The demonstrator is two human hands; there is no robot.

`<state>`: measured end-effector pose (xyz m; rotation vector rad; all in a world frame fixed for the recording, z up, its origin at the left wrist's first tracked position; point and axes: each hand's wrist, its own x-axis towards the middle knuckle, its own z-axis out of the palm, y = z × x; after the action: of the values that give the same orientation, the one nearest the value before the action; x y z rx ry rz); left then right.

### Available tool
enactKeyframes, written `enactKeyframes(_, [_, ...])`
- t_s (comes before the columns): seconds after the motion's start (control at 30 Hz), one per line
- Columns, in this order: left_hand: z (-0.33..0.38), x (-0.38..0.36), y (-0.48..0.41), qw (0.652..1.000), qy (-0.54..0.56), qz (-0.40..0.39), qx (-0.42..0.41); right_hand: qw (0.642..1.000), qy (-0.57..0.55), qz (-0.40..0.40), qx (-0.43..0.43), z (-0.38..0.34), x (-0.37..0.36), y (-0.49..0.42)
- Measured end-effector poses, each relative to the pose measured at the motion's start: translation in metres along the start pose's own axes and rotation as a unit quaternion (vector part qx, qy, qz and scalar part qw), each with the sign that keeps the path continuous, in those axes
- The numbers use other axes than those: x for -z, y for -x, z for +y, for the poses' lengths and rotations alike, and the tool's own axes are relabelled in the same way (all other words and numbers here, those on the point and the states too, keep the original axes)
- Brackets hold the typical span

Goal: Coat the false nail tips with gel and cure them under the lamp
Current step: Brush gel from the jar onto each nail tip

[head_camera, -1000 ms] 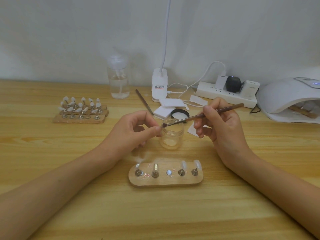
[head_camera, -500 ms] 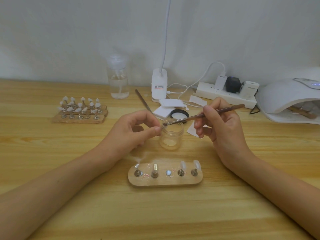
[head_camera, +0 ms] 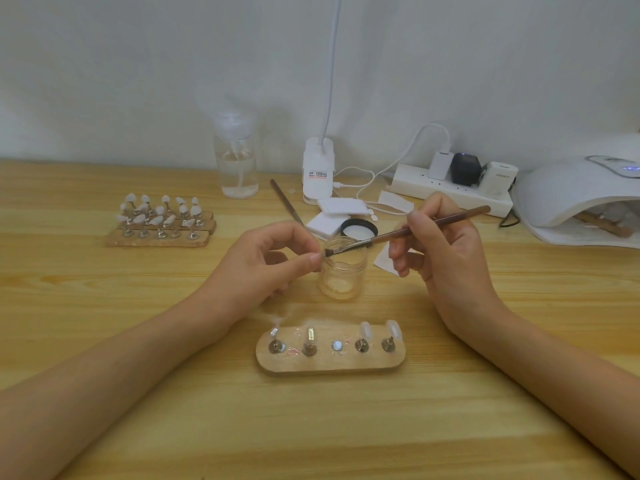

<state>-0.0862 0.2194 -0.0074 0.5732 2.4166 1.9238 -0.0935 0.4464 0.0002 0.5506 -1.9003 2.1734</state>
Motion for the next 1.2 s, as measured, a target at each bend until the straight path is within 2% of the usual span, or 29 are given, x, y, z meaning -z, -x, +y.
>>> enactKeyframes(0.23, [-0.001,-0.001,0.001,1.0,0.0,0.001,0.001,0.998,0.045,0.041,-0.007,0.003,0.005,0.001])
enactKeyframes(0.63, [-0.003,0.0,0.001,1.0,-0.009,0.004,-0.007,0.991,0.021,0.132,-0.014,-0.005,0.021,-0.004])
enactKeyframes(0.73, [-0.003,0.0,0.001,1.0,-0.007,0.003,-0.006,0.994,-0.006,0.104,0.019,-0.006,0.023,-0.006])
enactKeyframes(0.9, [-0.003,0.0,0.001,1.0,-0.009,0.001,-0.006,0.994,0.027,-0.008,0.101,-0.003,0.023,-0.006])
enactKeyframes(1.2, [-0.005,0.001,0.001,1.0,-0.024,0.009,-0.007,0.997,-0.001,0.023,0.072,-0.005,0.03,-0.011])
